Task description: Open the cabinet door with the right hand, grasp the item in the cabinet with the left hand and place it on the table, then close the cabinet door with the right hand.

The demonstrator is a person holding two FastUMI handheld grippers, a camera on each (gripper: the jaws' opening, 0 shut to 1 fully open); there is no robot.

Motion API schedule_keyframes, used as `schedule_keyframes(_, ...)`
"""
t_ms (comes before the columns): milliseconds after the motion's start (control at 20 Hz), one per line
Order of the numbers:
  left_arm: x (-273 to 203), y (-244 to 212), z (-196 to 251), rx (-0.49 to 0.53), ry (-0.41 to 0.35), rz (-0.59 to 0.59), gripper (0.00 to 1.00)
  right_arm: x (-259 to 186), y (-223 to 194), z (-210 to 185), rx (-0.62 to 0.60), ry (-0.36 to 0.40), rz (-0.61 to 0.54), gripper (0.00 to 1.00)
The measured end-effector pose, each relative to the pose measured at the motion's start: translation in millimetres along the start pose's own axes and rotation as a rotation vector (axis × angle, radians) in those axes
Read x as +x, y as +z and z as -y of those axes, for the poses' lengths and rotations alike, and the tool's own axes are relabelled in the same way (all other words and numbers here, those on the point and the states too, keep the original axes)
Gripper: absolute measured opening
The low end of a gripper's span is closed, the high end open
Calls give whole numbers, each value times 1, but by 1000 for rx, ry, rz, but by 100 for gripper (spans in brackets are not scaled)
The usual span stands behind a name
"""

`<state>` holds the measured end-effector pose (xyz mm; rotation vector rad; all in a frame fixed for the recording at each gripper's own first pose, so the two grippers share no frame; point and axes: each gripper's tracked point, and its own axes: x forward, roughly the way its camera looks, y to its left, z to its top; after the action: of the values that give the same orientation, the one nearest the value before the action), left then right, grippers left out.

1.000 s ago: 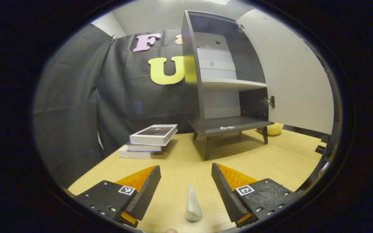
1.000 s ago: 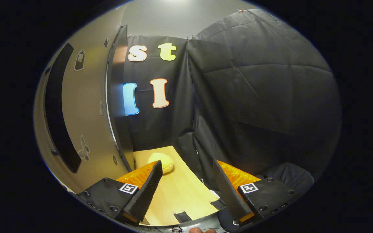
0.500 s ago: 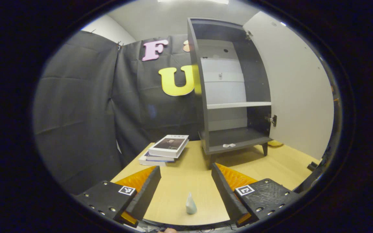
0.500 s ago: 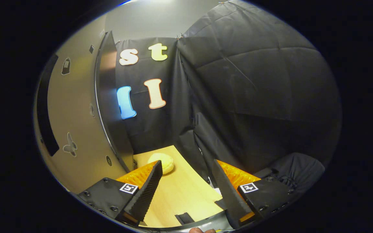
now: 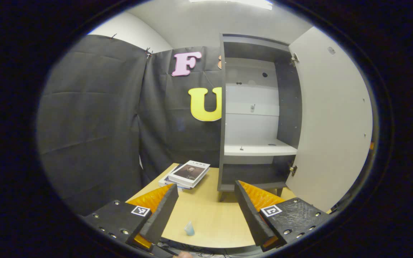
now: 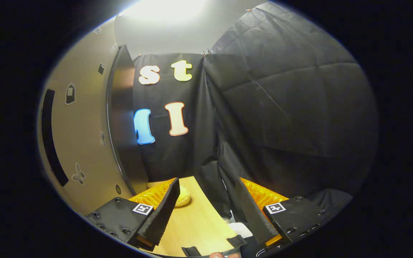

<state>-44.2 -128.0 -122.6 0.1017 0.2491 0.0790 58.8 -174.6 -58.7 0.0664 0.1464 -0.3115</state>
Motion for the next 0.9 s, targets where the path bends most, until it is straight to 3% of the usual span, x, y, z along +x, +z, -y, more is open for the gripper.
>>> schedule_keyframes(200, -4, 46, 1, -51, 20, 19, 94, 0, 38, -22, -46, 134, 36, 98)
schedule_keyframes(250, -3, 54, 0, -51, 24, 21, 94, -4, 44, -31, -42, 167, 37, 93)
schedule_keyframes(300, 0, 62, -3, -44, 34, 24, 94, -9, 50, -42, -40, 203, 40, 98)
schedule_keyframes(350, 3, 68, -8, -31, 49, 24, 94, -13, 52, -51, -44, 227, 35, 93)
schedule_keyframes(400, 7, 72, -13, -20, 58, 25, 94, -17, 54, -58, -51, 246, 27, 98)
schedule_keyframes(650, 41, 78, -17, -77, 22, 12, 96, -39, 67, -91, -19, 272, 18, 98)
schedule_keyframes(900, 67, 76, -42, -60, -5, -2, 96, -59, 86, -127, -29, 294, 51, 97)
